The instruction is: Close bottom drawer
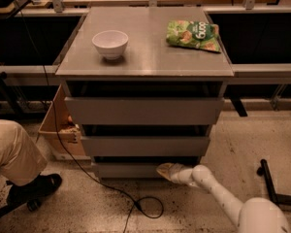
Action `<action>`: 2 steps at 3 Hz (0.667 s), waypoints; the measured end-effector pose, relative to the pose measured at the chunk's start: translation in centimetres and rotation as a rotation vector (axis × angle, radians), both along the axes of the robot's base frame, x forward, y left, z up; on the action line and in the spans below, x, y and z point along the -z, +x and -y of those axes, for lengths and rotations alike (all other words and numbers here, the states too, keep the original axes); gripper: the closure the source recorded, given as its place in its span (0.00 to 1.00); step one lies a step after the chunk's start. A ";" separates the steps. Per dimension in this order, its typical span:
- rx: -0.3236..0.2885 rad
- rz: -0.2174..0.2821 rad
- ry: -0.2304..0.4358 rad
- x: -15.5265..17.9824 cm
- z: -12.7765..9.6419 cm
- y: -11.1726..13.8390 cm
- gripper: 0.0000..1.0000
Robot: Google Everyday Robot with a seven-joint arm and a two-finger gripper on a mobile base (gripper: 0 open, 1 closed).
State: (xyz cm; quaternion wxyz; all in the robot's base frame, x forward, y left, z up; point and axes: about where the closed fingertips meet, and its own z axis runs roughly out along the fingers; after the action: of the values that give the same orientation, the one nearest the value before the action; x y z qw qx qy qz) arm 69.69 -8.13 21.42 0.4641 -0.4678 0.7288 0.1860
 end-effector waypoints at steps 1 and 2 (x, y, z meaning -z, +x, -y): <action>0.076 -0.029 -0.155 -3.2 9.0 -1.8 1.00; 0.167 -0.020 -0.355 -7.3 16.8 -2.4 1.00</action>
Offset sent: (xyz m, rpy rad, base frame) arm -0.2088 -0.0877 0.1748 -0.5390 0.2699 0.1077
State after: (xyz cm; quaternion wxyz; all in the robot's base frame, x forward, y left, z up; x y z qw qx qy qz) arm 67.34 -24.97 28.73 0.3810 -0.4783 0.7910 0.0201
